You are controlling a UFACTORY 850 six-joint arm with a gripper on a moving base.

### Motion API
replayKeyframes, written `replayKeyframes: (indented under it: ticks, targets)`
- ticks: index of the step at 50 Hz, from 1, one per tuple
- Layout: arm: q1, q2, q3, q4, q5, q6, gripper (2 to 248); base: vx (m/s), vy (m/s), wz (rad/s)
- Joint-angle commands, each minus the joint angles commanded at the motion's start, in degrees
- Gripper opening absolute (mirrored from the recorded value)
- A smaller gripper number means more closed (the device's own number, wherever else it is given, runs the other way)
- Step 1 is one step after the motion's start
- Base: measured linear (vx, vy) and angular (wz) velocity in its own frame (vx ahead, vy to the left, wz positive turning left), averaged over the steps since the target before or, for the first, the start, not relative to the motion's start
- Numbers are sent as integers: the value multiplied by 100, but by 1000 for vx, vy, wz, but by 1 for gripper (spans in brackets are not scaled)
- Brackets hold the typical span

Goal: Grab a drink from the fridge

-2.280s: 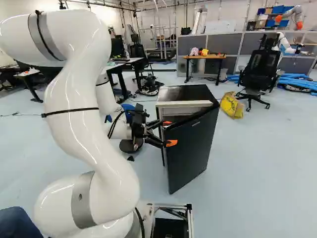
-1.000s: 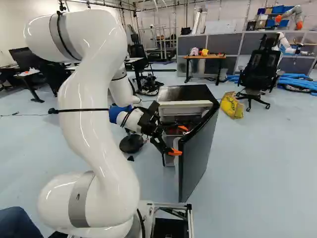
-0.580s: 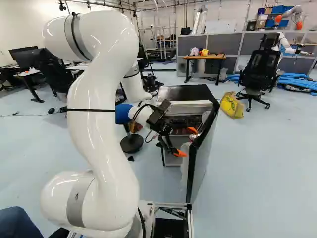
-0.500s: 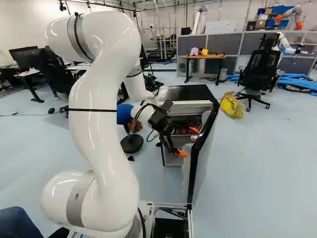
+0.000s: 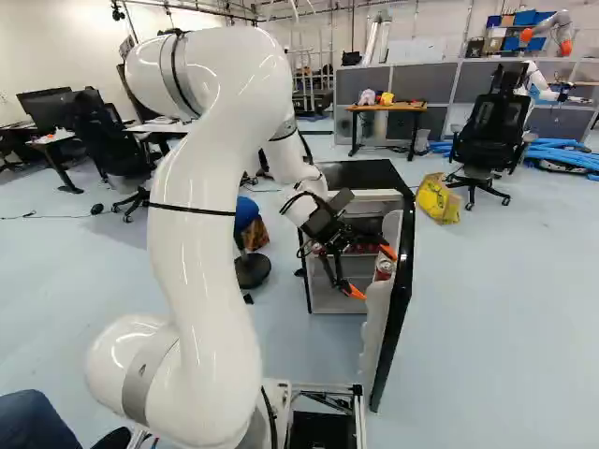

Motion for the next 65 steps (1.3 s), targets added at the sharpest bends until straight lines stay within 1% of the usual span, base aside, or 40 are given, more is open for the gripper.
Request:
replayKeyframes:
  ticks: [11,28,46,65]
  targets:
    - [-360,-107,-308,40,-40,0,247,0,0,0]
    - [-855,-286,-788,10,-40,0,247,0,0,0]
    - [-1315,-510,-1325,-397,-40,0,247,0,0,0]
    - [-1729,-788,-1928,-885,-40,0,247,0,0,0]
